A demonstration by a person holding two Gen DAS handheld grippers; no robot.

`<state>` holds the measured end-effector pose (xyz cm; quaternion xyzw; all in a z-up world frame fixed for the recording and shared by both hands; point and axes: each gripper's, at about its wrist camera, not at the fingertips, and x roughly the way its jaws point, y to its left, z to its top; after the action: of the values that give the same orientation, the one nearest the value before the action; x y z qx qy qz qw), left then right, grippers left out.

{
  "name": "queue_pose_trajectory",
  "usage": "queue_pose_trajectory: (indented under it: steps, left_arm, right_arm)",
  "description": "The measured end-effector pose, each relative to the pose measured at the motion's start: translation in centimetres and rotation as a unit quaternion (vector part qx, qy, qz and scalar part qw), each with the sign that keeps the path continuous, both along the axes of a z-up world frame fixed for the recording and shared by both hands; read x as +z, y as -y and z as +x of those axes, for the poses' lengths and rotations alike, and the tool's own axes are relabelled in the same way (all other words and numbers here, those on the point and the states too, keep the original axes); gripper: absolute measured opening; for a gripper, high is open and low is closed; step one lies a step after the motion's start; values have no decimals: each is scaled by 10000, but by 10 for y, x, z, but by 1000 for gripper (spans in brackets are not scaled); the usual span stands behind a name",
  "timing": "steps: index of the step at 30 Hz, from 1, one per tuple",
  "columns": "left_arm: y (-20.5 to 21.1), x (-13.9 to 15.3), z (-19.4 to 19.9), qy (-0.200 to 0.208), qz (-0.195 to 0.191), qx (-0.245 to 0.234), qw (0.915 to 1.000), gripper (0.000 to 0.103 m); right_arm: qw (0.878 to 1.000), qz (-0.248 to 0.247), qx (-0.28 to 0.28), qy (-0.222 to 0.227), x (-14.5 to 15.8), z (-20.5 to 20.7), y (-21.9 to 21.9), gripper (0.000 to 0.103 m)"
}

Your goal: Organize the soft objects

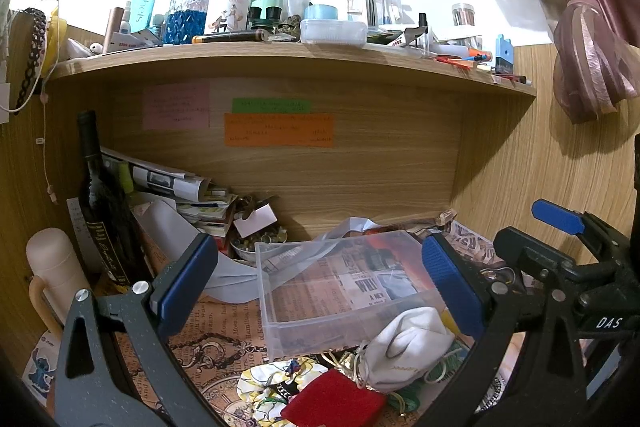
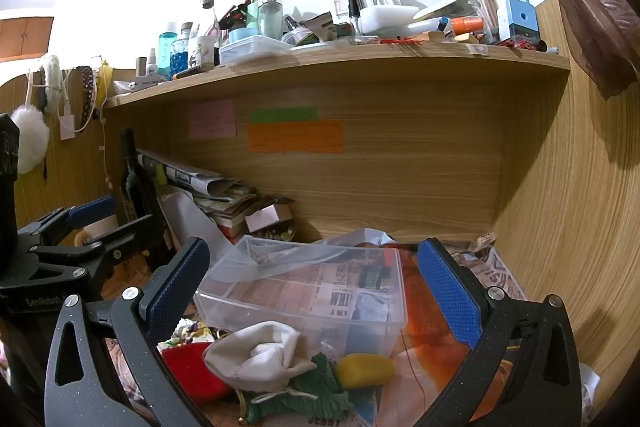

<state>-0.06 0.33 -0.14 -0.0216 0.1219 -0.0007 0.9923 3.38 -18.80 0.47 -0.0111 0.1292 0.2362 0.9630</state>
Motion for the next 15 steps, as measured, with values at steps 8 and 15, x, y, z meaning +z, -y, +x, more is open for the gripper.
queue_pose_trajectory:
  steps: [8, 15]
  left_arm:
    - [0, 0, 0, -1, -4, -1, 10000, 103]
    - [0, 0, 0, 2, 0, 2, 10000, 103]
  right_arm:
    - [10000, 25, 8, -4, 0, 0, 2, 103]
    - [10000, 23, 13, -5, 1, 0, 2, 103]
